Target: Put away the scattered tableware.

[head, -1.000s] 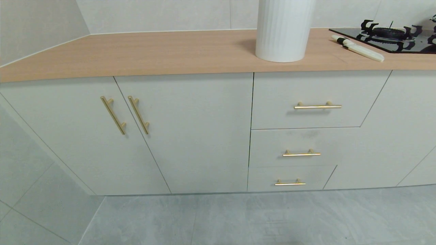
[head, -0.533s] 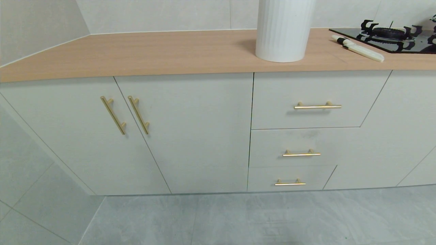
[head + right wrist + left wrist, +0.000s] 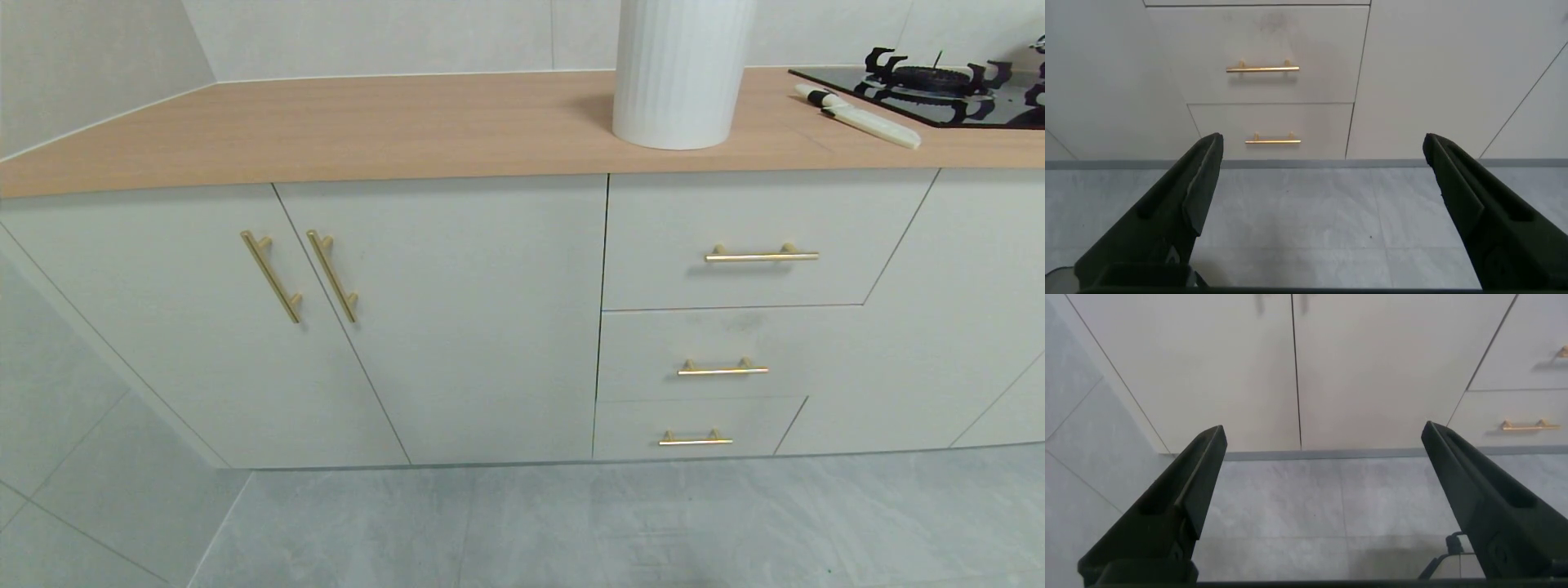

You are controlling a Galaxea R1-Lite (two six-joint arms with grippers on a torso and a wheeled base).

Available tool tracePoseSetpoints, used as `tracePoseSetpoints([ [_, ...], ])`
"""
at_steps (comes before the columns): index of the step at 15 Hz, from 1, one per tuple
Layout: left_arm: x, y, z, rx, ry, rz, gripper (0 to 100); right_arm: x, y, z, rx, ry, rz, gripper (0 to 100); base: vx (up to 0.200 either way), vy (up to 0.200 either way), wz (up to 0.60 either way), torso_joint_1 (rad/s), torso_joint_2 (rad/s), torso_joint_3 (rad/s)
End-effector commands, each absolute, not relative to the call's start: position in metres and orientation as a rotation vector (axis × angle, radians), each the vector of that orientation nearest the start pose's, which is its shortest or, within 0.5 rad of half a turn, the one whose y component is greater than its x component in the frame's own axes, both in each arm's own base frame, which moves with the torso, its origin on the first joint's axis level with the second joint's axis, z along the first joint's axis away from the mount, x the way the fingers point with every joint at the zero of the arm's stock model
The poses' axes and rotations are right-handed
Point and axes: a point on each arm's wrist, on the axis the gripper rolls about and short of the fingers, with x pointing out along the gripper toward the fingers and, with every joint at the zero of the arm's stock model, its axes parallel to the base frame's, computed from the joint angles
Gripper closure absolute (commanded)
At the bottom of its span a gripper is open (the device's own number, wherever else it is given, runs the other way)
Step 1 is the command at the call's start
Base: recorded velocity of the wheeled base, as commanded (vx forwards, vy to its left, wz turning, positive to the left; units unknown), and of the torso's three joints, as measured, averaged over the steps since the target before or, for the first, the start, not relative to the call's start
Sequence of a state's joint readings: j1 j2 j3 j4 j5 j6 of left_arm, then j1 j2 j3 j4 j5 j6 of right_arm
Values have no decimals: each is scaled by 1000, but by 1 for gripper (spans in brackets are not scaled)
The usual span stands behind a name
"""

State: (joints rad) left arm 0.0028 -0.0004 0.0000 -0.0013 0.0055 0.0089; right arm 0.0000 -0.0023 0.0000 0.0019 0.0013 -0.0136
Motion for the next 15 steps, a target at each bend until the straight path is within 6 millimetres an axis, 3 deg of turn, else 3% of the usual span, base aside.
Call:
tracePoseSetpoints([
  [1, -23, 0, 76, 11, -1, 9, 0, -23, 0, 75, -14, 3, 2, 0, 0, 0, 0, 0, 0, 0],
  [3, -23, 0, 76, 6, -2, 11, 0, -23, 0, 75, -14, 3, 2, 0, 0, 0, 0, 0, 0, 0],
  [15, -23, 0, 76, 3, -5, 11, 0, -23, 0, 75, -15, 3, 2, 0, 200, 0, 0, 3, 2, 2],
])
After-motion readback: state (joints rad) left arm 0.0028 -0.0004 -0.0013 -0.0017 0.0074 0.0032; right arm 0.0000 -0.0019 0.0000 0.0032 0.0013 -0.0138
